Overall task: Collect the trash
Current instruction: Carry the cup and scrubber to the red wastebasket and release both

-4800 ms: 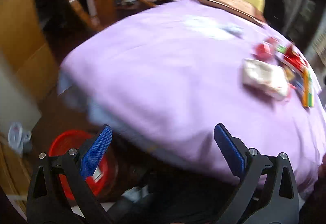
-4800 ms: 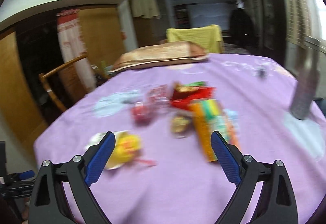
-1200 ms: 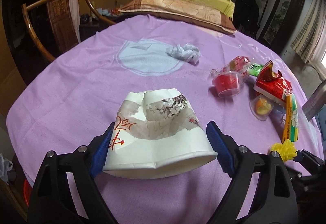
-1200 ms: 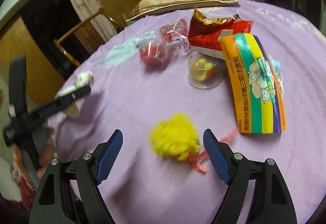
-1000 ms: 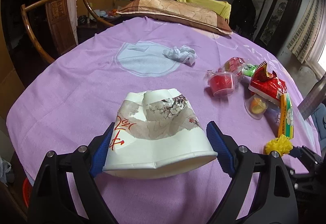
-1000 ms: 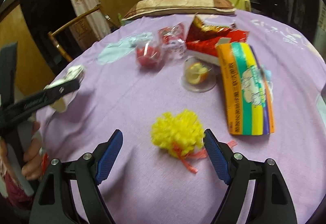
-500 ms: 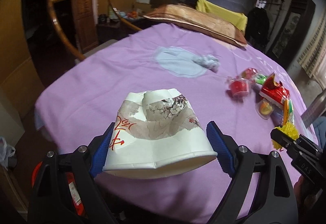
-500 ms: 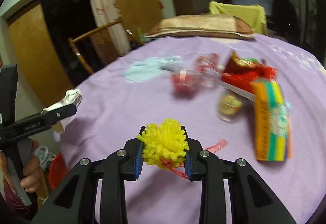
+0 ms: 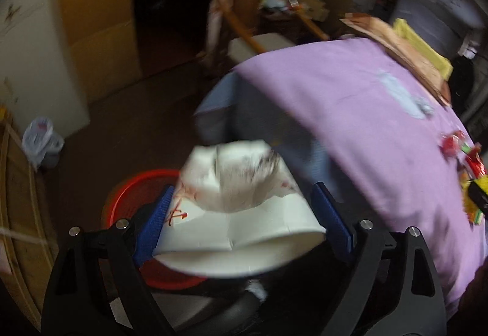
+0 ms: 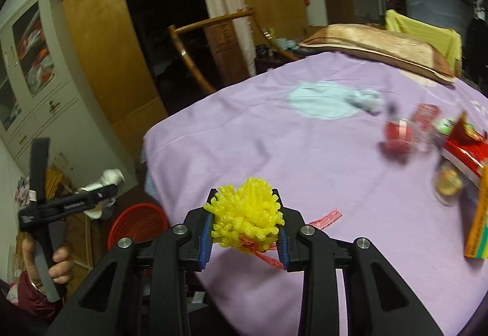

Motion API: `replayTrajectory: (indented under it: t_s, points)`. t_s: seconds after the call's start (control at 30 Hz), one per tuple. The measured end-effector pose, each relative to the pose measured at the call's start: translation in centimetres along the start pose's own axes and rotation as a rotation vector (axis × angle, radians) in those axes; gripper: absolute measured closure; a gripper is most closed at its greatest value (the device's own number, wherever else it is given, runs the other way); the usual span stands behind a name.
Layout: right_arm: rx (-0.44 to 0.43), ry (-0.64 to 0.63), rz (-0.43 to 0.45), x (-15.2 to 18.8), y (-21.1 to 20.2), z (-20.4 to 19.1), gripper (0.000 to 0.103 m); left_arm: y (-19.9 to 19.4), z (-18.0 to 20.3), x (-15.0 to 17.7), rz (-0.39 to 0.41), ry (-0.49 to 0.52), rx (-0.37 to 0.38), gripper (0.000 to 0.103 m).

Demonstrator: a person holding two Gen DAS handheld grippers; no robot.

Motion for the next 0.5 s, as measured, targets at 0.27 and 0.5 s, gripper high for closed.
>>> replayTrajectory:
  t_s: [0.27,0.5]
  points:
    - [-0.061,-0.085,-0.106,-0.7,4.4,-7.4,0.070,1.9,-6.7,0.7,-0.026,-0.070,-0.132,0.007]
    - [-0.116,-0.168,-0.198,-0.1,8.3,-13.8,0.070,2.9,-12.2,0.9,-0.018,-0.212,-0.113,0.007]
Point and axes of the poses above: each gripper's, at about its wrist camera, not at the fingertips, and y roughly the way its jaws point, z to its right, x to its underside, the point moved 4 cm from there along y, roughly the way its jaws point, and after that the axes turned 4 degrees about y, right-handed, at the moved point
